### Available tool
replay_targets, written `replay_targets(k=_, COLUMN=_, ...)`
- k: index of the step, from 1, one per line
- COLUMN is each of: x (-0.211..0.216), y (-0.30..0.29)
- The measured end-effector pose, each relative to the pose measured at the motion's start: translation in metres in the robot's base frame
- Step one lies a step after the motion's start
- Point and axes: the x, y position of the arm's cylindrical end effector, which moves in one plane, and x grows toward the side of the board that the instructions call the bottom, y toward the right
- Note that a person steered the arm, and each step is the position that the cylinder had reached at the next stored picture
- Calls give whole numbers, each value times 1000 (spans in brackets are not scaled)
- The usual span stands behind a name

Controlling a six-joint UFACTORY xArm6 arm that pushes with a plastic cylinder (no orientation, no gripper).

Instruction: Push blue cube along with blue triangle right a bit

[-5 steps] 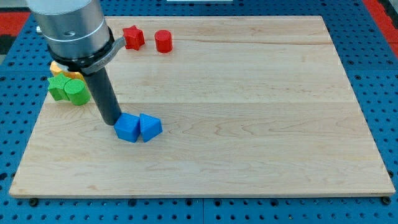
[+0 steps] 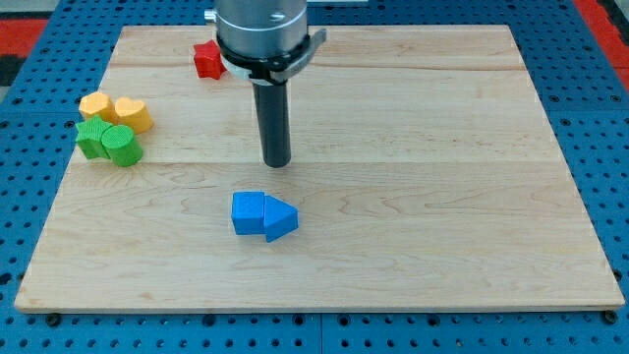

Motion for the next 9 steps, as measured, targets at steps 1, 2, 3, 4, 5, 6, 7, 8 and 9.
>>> replay_targets(k=1, x=17, y=-17)
replay_targets(k=2, x=35, y=-47)
replay_targets(k=3, x=35, y=-84)
replay_targets(k=4, x=46, y=-106)
replay_targets(k=5, x=64, y=-98)
replay_targets(k=6, x=68, y=-67)
replay_targets(k=7, x=68, y=-40)
replay_targets(k=8, x=68, y=-21)
replay_targets(k=9, x=69, y=-13)
